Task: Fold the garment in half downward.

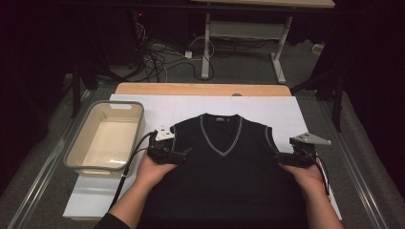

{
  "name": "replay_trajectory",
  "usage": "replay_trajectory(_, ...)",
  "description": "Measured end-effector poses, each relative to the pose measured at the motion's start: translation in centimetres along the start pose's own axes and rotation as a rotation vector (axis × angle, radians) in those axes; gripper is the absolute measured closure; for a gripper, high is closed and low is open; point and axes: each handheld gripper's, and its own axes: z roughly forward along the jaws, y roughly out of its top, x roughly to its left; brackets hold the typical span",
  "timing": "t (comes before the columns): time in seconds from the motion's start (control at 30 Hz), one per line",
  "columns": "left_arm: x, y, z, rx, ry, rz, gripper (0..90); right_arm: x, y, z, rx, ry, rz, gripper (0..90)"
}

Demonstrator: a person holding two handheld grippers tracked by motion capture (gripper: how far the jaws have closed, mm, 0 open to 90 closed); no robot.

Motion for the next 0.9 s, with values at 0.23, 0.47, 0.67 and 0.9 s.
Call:
replay_trajectory(0.23,0.6,-0.5,1.2,0.110,0.012,-0.028,1.9,0.0,-0.8,1.0,0.078,0.007,0.019,26.7)
replay_trajectory(0.47,1.0,-0.9,1.8,0.173,0.023,-0.073,15.6,0.3,-1.5,1.3,0.118,-0.007,0.020,32.7)
replay_trajectory(0.67,0.6,-1.1,1.9,0.186,0.066,-0.048,28.4,0.2,-1.5,1.7,0.159,-0.024,0.026,38.9)
replay_trajectory(0.9,0.5,-1.3,1.5,0.168,0.050,-0.037,57.0,0.6,-1.5,1.7,0.158,-0.033,-0.007,60.6)
